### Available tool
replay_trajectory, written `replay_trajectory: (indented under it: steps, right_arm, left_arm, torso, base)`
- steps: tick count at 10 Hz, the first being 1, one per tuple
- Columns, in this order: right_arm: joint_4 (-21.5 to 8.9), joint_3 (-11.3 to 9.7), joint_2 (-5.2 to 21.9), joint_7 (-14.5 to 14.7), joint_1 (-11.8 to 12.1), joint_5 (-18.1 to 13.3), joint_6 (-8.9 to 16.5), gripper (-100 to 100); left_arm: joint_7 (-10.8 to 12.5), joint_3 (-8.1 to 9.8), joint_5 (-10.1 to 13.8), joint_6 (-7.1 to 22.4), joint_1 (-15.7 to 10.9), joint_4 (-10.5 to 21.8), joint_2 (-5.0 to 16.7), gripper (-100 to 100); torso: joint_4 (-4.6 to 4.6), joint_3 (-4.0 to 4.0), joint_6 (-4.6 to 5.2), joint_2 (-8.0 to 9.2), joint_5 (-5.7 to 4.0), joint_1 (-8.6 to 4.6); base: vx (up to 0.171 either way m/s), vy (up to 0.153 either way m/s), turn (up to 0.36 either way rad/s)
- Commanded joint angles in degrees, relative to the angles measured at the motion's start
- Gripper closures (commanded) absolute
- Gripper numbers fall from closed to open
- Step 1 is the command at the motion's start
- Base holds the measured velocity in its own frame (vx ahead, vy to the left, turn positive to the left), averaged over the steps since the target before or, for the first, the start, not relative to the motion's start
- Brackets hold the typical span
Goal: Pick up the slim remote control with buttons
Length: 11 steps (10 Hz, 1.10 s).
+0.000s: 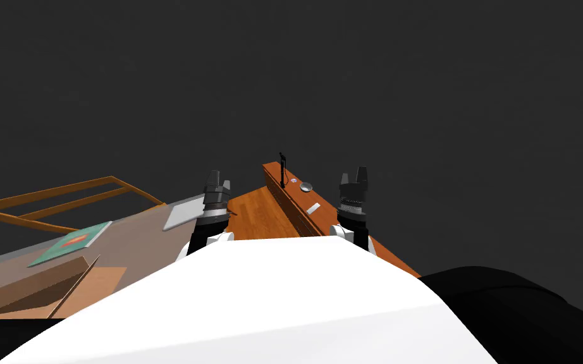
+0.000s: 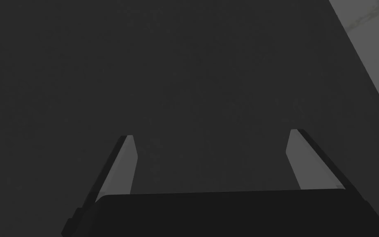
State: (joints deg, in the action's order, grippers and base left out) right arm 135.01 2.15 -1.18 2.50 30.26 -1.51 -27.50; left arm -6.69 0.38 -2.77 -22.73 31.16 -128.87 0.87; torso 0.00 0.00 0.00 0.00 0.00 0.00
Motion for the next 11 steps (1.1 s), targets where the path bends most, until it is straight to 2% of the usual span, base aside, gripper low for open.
replay_trajectory:
  steps: [1,3,6,8,9,11]
  right_arm:
    - [-0.3,0.0,2.1,0.0,0.1,-0.8,0.0,-100]
    - [-1.2,-0.1,4.9,0.1,0.3,-2.7,-0.1,-100]
    - [-3.2,-0.2,8.2,0.4,0.8,-7.3,-0.2,-100]
    - [-5.2,-0.3,9.8,0.8,1.2,-10.8,-0.4,-100]
    - [-5.2,-0.3,9.8,0.8,1.2,-11.4,-0.4,-100]
    - [-7.6,-0.4,11.3,1.4,1.5,-15.3,-0.7,-100]
  left_arm:
    - [0.0,0.00,0.0,0.0,0.0,0.0,0.0,0]
    - [0.0,0.00,0.0,0.0,0.0,0.0,0.0,0]
    - [0.0,0.00,0.0,0.0,0.0,0.0,0.0,0]
    - [0.0,0.00,0.0,0.0,0.0,0.0,0.0,0]
    - [0.0,0.00,0.0,0.0,0.0,0.0,0.0,0]
    - [0.0,0.00,0.0,0.0,0.0,0.0,0.0,0]
  torso:
    - [0.00,0.00,0.00,0.00,0.00,0.00]
    - [0.01,0.02,-0.01,0.04,0.00,-0.01]
    - [0.02,0.06,-0.02,0.11,0.00,-0.02]
    - [0.03,0.08,-0.01,0.15,-0.01,-0.05]
    - [0.04,0.10,-0.02,0.18,-0.01,-0.04]
    - [0.03,0.08,-0.01,0.13,0.00,-0.02]
  base:
    - [-0.007,0.002,0.074]
    - [-0.019,0.000,0.116]
    - [-0.031,-0.003,0.172]
    - [-0.046,-0.005,0.213]
    - [-0.038,-0.004,0.099]
    - [-0.039,-0.001,0.215]
